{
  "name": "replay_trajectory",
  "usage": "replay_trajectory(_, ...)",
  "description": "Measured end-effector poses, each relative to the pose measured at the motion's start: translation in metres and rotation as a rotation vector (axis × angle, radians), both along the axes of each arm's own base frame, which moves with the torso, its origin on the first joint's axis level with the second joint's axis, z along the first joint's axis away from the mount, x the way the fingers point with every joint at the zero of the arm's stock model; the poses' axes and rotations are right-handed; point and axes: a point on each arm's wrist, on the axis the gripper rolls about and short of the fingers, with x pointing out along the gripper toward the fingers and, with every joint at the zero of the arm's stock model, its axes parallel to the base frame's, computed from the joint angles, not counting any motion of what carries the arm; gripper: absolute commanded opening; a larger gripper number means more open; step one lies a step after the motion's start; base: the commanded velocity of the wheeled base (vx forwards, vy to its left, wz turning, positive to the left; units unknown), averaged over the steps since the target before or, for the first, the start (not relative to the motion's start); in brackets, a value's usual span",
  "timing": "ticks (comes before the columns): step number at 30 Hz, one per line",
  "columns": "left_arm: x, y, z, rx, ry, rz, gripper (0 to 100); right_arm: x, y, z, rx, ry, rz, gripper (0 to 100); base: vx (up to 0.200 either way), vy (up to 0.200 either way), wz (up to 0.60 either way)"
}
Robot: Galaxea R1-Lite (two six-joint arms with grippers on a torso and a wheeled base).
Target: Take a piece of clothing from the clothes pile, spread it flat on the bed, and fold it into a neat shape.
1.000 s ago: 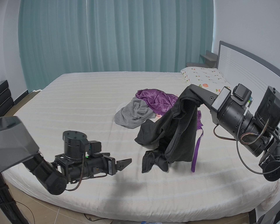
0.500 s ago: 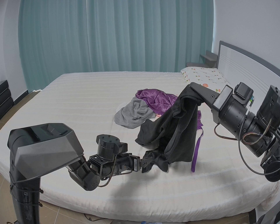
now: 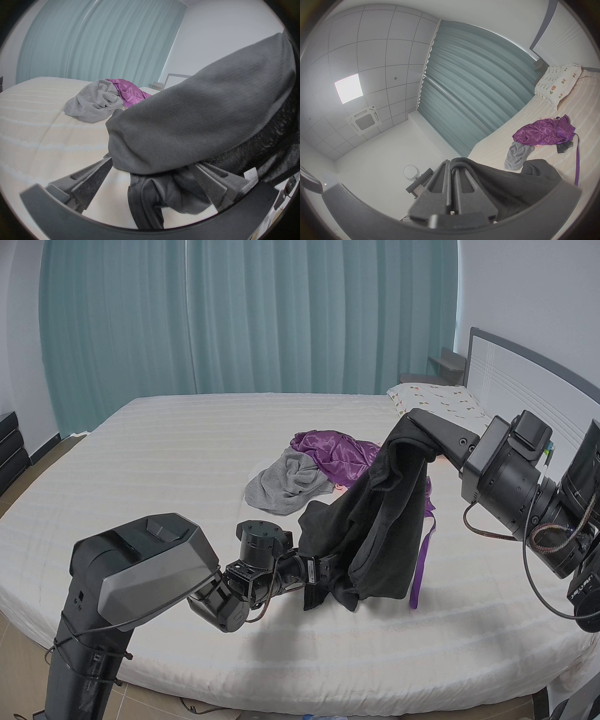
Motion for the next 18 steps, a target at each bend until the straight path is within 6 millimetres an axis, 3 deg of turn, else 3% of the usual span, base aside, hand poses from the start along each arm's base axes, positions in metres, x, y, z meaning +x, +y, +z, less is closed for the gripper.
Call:
replay_trajectory(1,0.003,-0.002,-0.002,-0.002,-0.005,0.003,0,0.000,0.000,0.000,0.000,0.000,0.001,0,0.000,0.000,0.00)
replay_trajectory(11,0.019,-0.010,-0.017,-0.025,0.029,0.062,0,0.003,-0.002,0.000,-0.001,0.000,-0.011,0,0.000,0.000,0.00)
replay_trajectory(18,0.029,0.011,-0.013,-0.044,0.029,0.204,0,0.016,-0.012,-0.005,-0.012,0.013,-0.058,0,0.000,0.000,0.00)
